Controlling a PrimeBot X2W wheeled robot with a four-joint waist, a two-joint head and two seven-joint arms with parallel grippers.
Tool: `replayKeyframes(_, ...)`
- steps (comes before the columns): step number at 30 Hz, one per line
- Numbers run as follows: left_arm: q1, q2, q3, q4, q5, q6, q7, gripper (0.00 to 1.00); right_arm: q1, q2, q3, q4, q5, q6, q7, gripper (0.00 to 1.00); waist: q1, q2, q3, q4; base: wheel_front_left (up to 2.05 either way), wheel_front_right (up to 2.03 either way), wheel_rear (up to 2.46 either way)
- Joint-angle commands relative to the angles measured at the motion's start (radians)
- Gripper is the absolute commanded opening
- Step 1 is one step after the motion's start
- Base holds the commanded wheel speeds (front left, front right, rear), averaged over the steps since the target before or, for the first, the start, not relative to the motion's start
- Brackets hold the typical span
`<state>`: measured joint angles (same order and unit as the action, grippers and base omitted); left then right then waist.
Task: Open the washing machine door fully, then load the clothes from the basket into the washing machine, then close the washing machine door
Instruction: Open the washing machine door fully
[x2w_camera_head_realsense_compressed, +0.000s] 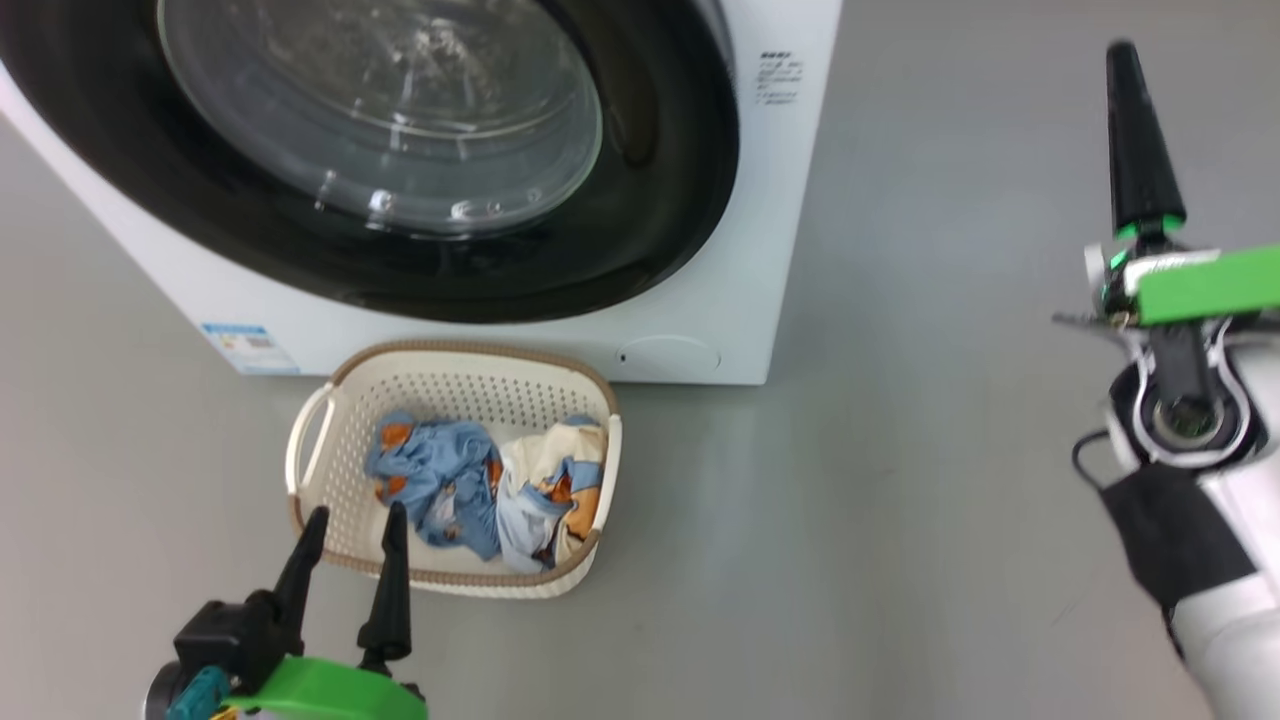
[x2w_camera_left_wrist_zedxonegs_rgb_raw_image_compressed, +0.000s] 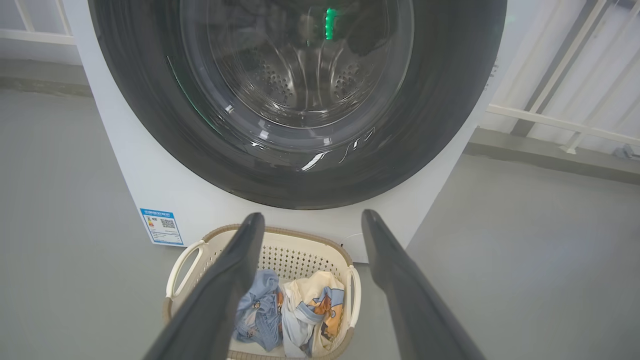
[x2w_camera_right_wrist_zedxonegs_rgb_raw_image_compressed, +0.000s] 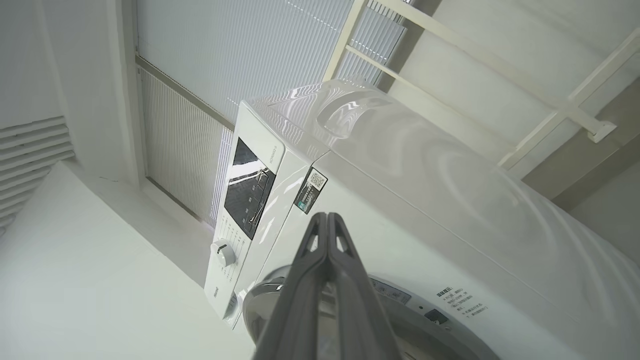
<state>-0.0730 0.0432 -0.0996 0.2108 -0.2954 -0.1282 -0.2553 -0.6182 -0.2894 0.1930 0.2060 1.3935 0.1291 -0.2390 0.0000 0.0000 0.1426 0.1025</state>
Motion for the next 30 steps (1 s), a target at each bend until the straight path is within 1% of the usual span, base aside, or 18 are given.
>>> replayKeyframes(1,-0.047,0.008,0.020,-0.026,-0.015,-0.003,-0.006,1.00,-0.061,-0.021,0.035,-0.013,0.071,0.002,0.036,0.00,0.0000,0.0000,0.049,0.038,0.00,0.00,0.00)
replayKeyframes(3,-0.061,0.007,0.006,-0.028,-0.026,-0.003,-0.006,1.00,-0.103,-0.044,0.046,0.004,0.117,0.002,0.076,0.00,0.0000,0.0000,0.068,0.050,0.00,0.00,0.00)
replayKeyframes(7,-0.091,0.007,-0.015,-0.033,-0.045,-0.003,-0.006,1.00,-0.177,-0.065,0.046,0.029,0.204,0.002,0.186,0.00,0.0000,0.0000,0.110,0.075,0.00,0.00,0.00)
replayKeyframes(9,-0.106,0.007,-0.023,-0.034,-0.052,-0.003,-0.006,1.00,-0.209,-0.076,0.047,0.047,0.225,0.002,0.250,0.00,0.0000,0.0000,0.130,0.087,0.00,0.00,0.00)
replayKeyframes(10,-0.106,0.007,-0.023,-0.034,-0.052,-0.003,-0.006,1.00,-0.209,-0.076,0.047,0.047,0.225,0.002,0.250,0.00,0.0000,0.0000,0.130,0.087,0.00,0.00,0.00)
replayKeyframes(11,-0.119,0.007,-0.031,-0.036,-0.060,-0.003,-0.006,1.00,-0.238,-0.083,0.048,0.072,0.241,0.002,0.313,0.00,0.0000,0.0000,0.150,0.099,0.00,0.00,0.00)
replayKeyframes(16,-0.145,0.007,-0.050,-0.040,-0.079,-0.003,-0.006,1.00,-0.307,-0.092,0.034,0.132,0.275,0.002,0.455,0.00,0.0000,0.0000,0.196,0.127,0.00,0.00,0.00)
replayKeyframes(19,-0.160,0.007,-0.061,-0.045,-0.089,-0.003,-0.006,1.00,-0.344,-0.110,0.045,0.171,0.262,0.002,0.540,0.00,0.0000,0.0000,0.225,0.143,0.00,0.00,0.00)
replayKeyframes(22,-0.175,0.007,-0.073,-0.052,-0.099,-0.003,-0.006,1.00,-0.384,-0.116,0.044,0.204,0.260,0.002,0.599,0.00,0.0000,0.0000,0.253,0.158,0.00,0.00,0.00)
replayKeyframes(30,-0.215,0.007,-0.109,-0.065,-0.125,-0.003,-0.006,1.00,-0.476,-0.127,0.053,0.265,0.232,0.002,0.704,0.00,0.0000,0.0000,0.318,0.197,0.00,0.00,0.00)
